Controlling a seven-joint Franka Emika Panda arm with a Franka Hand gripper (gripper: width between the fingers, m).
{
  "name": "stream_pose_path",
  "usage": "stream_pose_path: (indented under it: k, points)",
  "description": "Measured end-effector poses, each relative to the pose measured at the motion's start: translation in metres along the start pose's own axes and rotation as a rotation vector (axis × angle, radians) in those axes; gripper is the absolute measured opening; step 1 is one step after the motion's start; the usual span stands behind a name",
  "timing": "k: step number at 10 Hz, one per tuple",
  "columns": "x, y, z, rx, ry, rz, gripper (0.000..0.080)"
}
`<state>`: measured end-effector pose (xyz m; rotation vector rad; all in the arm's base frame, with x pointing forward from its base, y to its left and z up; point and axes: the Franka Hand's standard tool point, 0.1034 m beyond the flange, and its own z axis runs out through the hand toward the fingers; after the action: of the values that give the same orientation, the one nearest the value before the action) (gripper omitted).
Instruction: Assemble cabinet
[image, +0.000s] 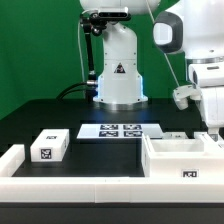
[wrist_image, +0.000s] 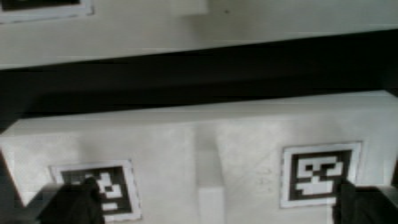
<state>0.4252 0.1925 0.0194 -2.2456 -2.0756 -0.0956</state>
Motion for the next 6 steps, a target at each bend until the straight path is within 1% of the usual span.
stream_pose_path:
  k: [2, 4, 5, 6]
  points:
    - [0.0038, 0.0009, 0.0048, -0.007, 0.015, 0.001, 0.0649]
    - [0.0028, 0.0009, 0.0051, -0.006, 0.014, 0.003, 0.0637]
    - [0.0026, 0.0007, 0.0053, -0.005, 0.014, 0.003, 0.0466]
    - [0.0025, 0.0007, 0.0054, -0.005, 0.014, 0.003, 0.0271]
